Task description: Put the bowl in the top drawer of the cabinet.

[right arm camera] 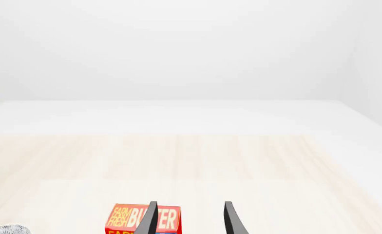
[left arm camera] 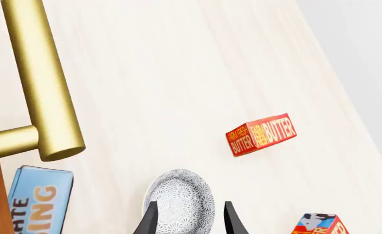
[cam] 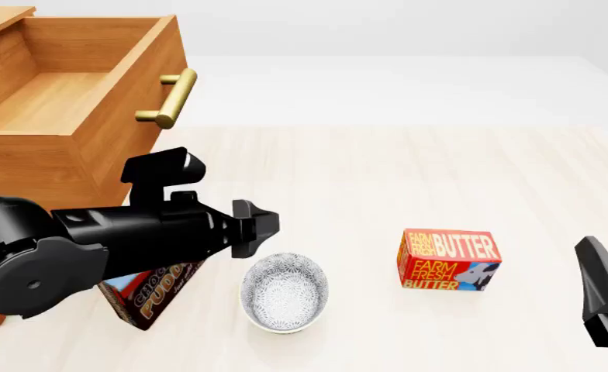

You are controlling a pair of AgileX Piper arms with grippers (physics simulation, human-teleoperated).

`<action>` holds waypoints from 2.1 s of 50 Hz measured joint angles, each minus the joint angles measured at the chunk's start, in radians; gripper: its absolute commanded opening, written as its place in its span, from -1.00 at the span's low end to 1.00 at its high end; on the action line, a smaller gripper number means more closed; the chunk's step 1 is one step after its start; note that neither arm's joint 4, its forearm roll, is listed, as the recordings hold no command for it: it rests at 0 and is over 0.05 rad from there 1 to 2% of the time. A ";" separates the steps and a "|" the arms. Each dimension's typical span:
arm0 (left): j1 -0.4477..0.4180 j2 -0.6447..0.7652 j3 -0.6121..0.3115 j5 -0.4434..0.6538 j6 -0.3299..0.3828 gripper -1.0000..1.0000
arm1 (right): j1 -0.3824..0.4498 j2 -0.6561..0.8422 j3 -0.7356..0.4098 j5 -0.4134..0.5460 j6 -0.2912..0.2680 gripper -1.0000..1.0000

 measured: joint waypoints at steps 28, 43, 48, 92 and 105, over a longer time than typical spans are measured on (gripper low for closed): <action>0.014 0.089 0.069 -0.086 -0.028 1.00 | 0.000 0.000 0.000 0.000 0.000 1.00; 0.029 0.137 0.094 -0.132 -0.038 1.00 | 0.000 0.000 0.000 0.000 0.000 1.00; 0.037 0.156 0.099 -0.147 -0.037 1.00 | 0.000 0.000 0.000 0.000 0.000 1.00; 0.005 0.341 0.096 -0.273 -0.089 1.00 | 0.010 0.004 0.000 -0.002 -0.007 1.00; -0.012 0.385 0.102 -0.305 -0.110 1.00 | 0.010 0.004 0.000 -0.002 -0.007 1.00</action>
